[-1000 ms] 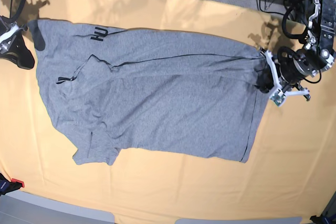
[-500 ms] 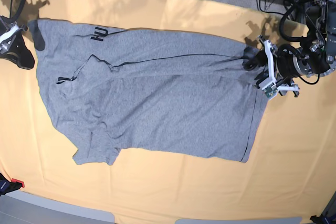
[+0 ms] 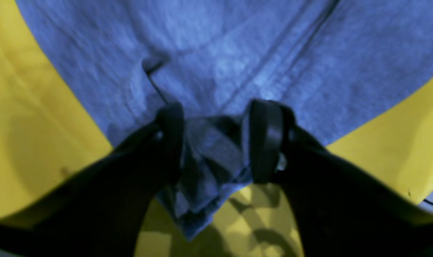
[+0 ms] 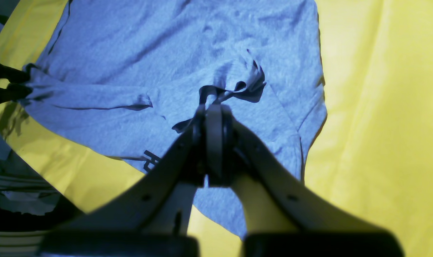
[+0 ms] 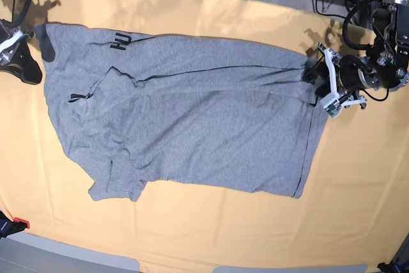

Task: Layout the t-shirt on the table in an organized manner, then fold the t-shirt properly
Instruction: 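Pull the folded side edge with the left gripper away from the right gripper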

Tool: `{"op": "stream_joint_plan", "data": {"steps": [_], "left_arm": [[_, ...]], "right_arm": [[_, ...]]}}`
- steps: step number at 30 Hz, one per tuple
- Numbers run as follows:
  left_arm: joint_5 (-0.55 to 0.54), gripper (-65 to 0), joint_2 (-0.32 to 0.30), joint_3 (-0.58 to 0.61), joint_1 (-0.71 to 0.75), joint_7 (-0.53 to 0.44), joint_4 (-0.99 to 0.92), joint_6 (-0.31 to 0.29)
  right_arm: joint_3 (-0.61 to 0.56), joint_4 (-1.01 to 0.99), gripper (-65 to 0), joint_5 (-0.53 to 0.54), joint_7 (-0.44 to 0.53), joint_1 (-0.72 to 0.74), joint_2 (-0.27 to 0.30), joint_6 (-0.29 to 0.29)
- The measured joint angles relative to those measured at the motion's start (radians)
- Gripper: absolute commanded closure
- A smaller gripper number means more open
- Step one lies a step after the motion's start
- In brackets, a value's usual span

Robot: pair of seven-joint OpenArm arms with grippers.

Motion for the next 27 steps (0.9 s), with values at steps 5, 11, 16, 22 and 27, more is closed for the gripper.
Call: {"op": "stream_joint_plan", "data": {"steps": [5, 11, 16, 22, 27], "left_arm": [[-0.001, -3.7, 0.001, 0.000, -0.008, -0.007, 0.003, 0.000], [-0.067, -3.6, 0.000, 0.000, -0.028, -0.005, 0.056, 0.000], [-0.074, 0.0, 0.000, 0.000, -0.027, -0.029, 0.060, 0.000], [0.038, 0.0, 0.000, 0.000, -0.027, -0.222, 0.060, 0.038], [0.103, 0.0, 0.002, 0.000, -0.026, -0.336, 0.061, 0.137]], "right_arm": [[0.000, 0.000, 0.0, 0.000, 0.000, 0.000, 0.000, 0.000], [0.000, 0.000, 0.0, 0.000, 0.000, 0.000, 0.000, 0.000], [0.000, 0.000, 0.0, 0.000, 0.000, 0.000, 0.000, 0.000], [0.000, 0.000, 0.0, 0.000, 0.000, 0.000, 0.000, 0.000], [0.000, 0.000, 0.0, 0.000, 0.000, 0.000, 0.000, 0.000]]}}
